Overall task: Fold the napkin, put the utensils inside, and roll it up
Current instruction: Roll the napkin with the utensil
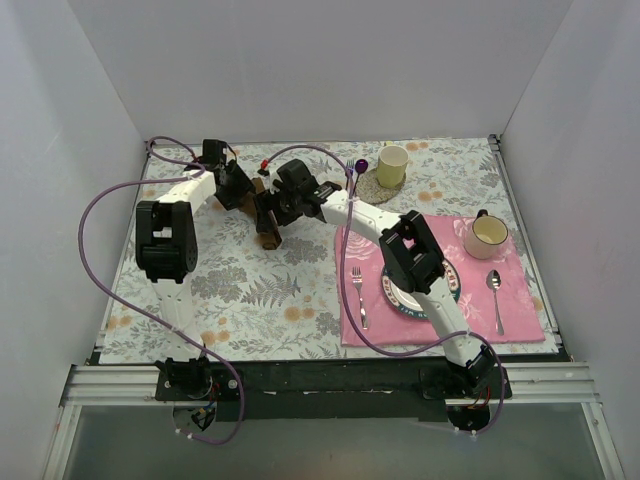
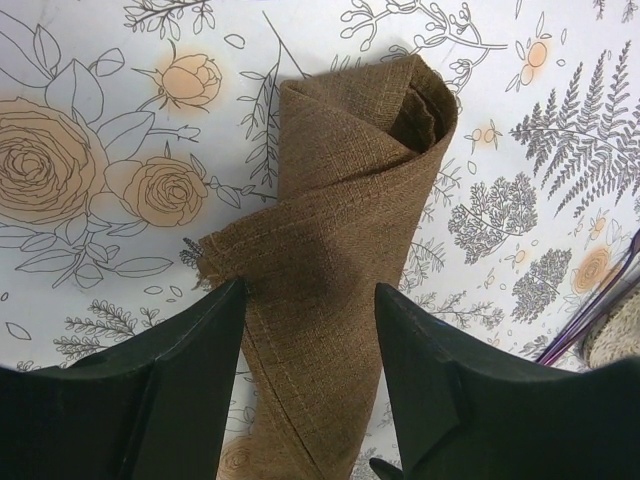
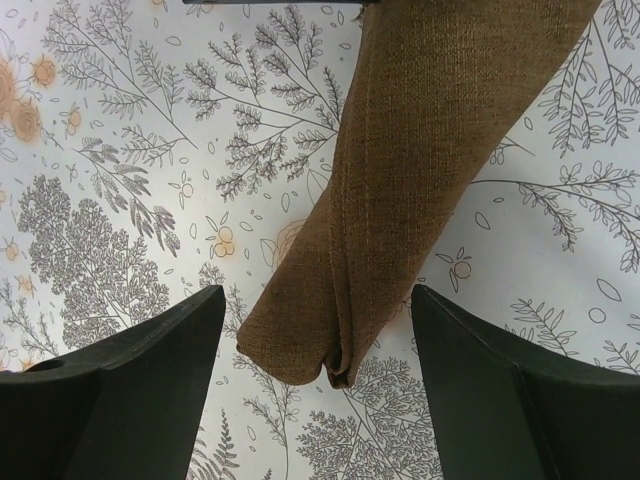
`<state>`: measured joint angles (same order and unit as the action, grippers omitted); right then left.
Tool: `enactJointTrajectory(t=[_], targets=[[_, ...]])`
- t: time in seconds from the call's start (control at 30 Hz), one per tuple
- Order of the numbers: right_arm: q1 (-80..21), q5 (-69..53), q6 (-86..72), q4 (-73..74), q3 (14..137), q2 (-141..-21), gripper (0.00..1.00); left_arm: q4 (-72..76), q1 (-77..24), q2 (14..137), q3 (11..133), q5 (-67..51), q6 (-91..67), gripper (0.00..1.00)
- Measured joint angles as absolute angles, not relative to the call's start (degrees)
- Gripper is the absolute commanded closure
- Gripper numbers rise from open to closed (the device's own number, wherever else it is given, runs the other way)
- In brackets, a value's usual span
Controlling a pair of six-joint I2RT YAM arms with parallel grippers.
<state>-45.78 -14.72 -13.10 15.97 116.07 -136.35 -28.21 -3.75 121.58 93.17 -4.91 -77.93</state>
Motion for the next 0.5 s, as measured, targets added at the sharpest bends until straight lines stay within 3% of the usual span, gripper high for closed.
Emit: enactJointTrajectory(t=[0.5], targets=[[-49.15,-4.58,-10.33,17.17,119.07,-139.83,0.16,-25.04,-3.77,123.42,91.83,-5.54,-78.70,0.46]])
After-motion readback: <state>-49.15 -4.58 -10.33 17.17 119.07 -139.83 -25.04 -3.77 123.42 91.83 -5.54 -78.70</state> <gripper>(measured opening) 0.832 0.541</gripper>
